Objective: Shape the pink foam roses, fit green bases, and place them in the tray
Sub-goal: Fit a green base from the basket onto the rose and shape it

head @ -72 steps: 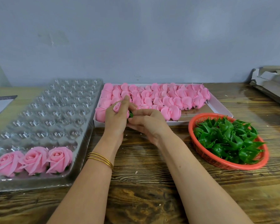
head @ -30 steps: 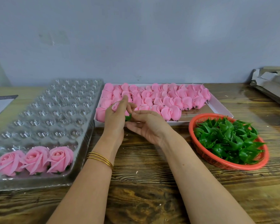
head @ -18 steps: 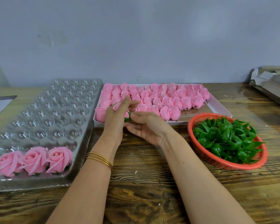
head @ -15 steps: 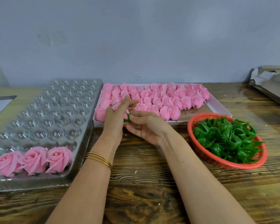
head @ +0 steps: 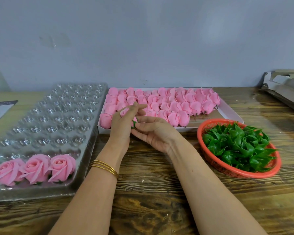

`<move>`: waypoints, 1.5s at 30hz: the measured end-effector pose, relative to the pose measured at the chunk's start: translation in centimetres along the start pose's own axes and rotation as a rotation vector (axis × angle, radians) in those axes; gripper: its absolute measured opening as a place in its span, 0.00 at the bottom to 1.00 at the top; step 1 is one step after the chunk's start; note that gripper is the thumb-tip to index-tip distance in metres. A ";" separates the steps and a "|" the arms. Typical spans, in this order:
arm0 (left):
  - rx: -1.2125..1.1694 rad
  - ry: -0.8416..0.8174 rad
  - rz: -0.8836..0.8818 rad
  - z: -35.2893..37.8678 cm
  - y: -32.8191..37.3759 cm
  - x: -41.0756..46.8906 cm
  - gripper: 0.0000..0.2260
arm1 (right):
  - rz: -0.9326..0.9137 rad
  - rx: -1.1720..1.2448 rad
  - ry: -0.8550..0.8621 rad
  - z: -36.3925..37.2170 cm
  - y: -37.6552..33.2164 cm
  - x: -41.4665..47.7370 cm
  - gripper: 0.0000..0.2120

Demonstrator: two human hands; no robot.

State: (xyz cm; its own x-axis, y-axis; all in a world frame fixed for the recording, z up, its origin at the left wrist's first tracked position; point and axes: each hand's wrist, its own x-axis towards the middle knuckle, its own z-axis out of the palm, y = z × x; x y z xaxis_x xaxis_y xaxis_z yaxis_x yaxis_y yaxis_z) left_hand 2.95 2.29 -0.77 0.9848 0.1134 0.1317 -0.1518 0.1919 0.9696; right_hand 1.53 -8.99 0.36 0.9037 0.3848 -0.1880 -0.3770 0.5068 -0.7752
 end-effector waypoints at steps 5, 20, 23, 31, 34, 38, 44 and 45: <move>-0.011 0.011 -0.003 0.2 0.3 -0.1 0.17 | 0.016 0.065 0.017 0.1 -0.1 0.2 0.07; -0.060 -0.042 -0.042 -0.3 0.0 0.3 0.11 | 0.011 -0.024 -0.019 -0.1 -0.1 -0.1 0.12; -0.046 -0.039 -0.032 -0.2 -0.1 0.4 0.10 | -0.023 -0.039 0.006 0.0 -0.1 0.0 0.12; -0.078 -0.003 -0.042 -0.1 0.0 0.2 0.13 | -0.107 -0.065 0.041 0.1 0.2 0.3 0.13; -0.079 0.042 -0.072 0.0 0.1 0.1 0.15 | -0.133 -0.070 0.036 0.2 0.3 0.3 0.15; -0.100 0.039 -0.065 0.1 0.3 0.1 0.21 | -0.123 -0.049 0.020 0.5 0.3 0.1 0.13; -0.186 0.027 -0.076 -0.2 0.0 0.4 0.21 | -0.025 -0.001 -0.035 0.4 -0.1 -0.1 0.10; -0.206 0.026 -0.089 -0.2 -0.1 0.4 0.21 | -0.008 -0.004 -0.038 0.3 -0.2 -0.2 0.10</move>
State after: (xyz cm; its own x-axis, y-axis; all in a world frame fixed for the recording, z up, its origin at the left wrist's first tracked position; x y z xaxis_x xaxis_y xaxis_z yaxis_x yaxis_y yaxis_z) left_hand 3.36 2.51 -0.84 0.9929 0.1119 0.0395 -0.0811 0.3966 0.9144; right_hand 1.35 -8.90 0.75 0.8985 0.4092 -0.1587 -0.3686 0.5073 -0.7789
